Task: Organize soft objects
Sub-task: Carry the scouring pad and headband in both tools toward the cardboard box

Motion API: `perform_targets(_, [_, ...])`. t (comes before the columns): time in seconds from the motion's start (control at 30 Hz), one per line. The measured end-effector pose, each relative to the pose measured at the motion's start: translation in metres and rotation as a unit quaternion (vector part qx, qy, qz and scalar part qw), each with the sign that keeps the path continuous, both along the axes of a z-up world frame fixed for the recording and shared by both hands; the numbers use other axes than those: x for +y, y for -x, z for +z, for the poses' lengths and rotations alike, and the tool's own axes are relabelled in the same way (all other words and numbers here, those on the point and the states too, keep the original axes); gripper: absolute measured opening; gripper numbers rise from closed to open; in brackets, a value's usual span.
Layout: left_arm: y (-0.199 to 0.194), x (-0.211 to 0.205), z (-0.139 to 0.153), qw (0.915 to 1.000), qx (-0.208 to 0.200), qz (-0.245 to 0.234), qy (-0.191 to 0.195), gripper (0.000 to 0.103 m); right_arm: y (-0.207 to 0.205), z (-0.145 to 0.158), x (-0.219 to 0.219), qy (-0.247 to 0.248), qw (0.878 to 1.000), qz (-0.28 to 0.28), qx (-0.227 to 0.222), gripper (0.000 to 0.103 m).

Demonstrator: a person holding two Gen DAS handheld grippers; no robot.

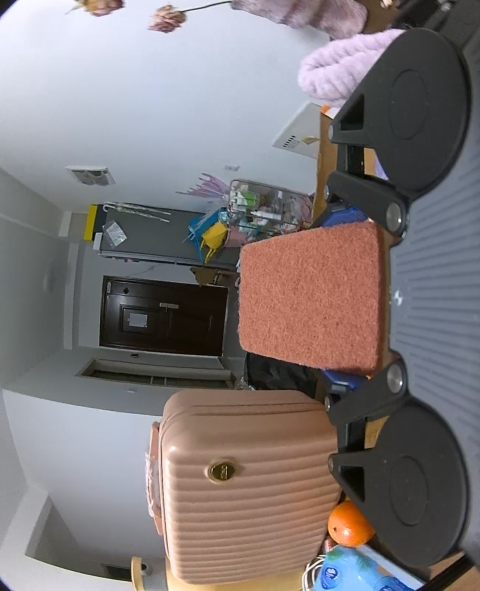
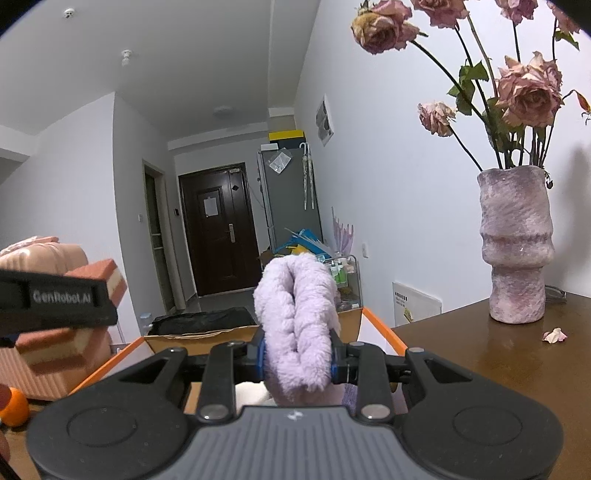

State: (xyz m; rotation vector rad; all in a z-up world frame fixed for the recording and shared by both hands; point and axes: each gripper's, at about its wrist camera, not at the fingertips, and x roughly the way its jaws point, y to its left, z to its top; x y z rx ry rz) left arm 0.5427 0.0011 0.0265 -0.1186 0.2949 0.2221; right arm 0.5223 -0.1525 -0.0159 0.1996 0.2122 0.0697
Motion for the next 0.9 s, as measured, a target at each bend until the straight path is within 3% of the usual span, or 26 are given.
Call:
perform_targets(0.67, [-0.031,-0.012,-0.029,0.9977,0.056,0.008,-0.038,0.071,-0.028,-0.009,0.001,0.011,0.999,-0.008,0.033,0.029])
perform_targets(0.9, [-0.033,-0.008,-0.031,0.9975,0.062,0.014,-0.033,0.071,-0.03,-0.011,0.002,0.019,0.999,-0.005,0.043,0.033])
